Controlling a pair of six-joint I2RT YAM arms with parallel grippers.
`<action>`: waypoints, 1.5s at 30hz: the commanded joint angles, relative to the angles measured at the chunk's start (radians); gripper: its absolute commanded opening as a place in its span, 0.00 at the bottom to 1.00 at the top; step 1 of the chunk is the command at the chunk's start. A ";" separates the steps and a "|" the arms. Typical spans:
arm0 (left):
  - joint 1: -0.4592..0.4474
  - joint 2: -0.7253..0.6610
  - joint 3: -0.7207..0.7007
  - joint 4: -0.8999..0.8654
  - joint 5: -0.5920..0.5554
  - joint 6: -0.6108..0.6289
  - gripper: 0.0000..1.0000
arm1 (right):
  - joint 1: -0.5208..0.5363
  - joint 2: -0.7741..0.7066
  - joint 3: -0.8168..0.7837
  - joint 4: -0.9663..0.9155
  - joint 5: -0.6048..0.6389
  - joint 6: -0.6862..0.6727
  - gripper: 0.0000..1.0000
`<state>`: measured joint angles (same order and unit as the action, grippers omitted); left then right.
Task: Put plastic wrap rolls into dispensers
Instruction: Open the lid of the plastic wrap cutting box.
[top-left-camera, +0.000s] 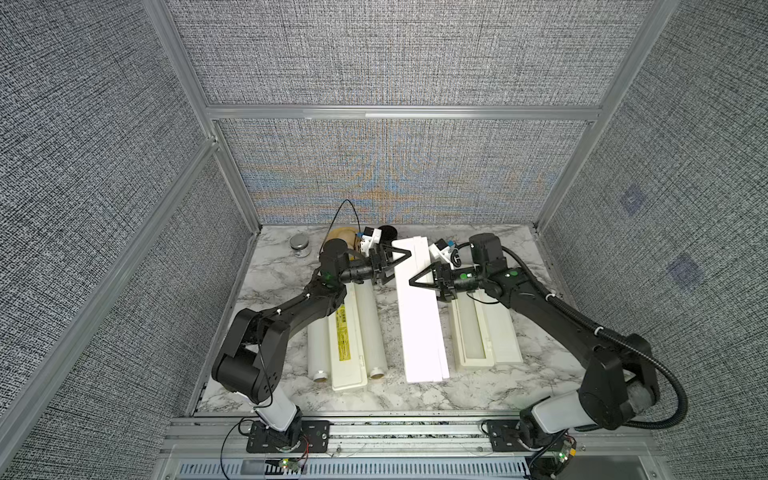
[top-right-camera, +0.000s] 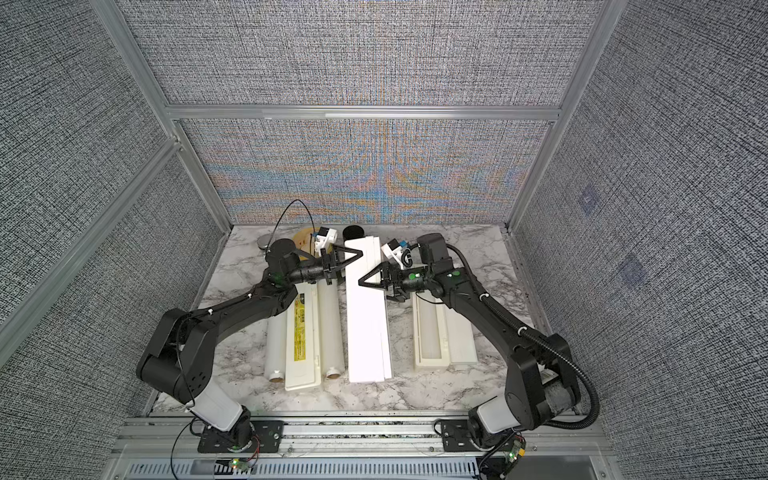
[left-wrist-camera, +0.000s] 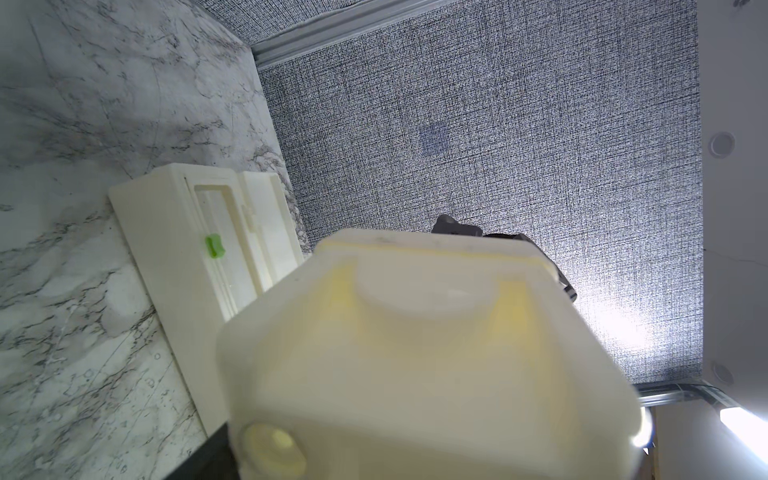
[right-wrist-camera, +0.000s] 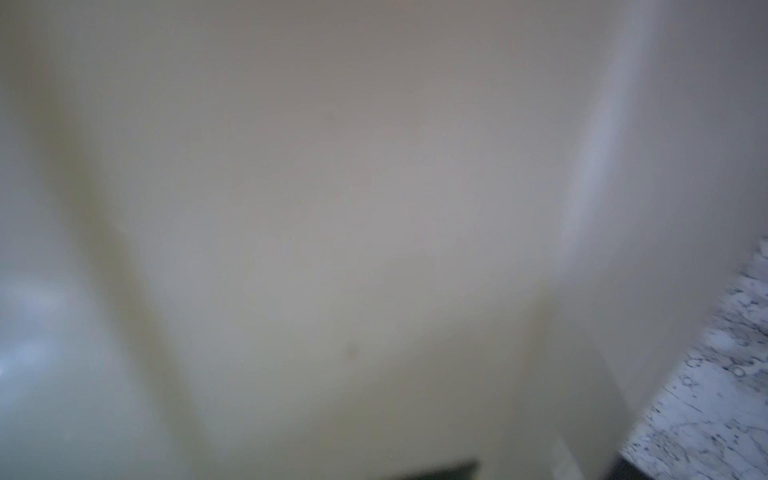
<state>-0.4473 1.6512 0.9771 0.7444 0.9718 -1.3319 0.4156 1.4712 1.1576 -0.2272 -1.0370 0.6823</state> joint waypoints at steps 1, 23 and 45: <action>-0.004 0.003 -0.012 0.051 0.040 -0.028 0.75 | 0.002 -0.010 0.015 0.021 -0.007 -0.041 0.99; -0.034 -0.041 -0.144 0.175 0.059 -0.080 0.86 | -0.013 -0.002 -0.022 0.113 -0.041 0.022 0.76; -0.013 0.006 -0.164 0.479 0.031 -0.259 0.71 | -0.086 -0.050 -0.157 0.318 -0.077 0.149 0.77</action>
<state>-0.4732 1.6554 0.8112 1.1007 1.0203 -1.5150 0.3393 1.4239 1.0027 0.0490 -1.1294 0.8288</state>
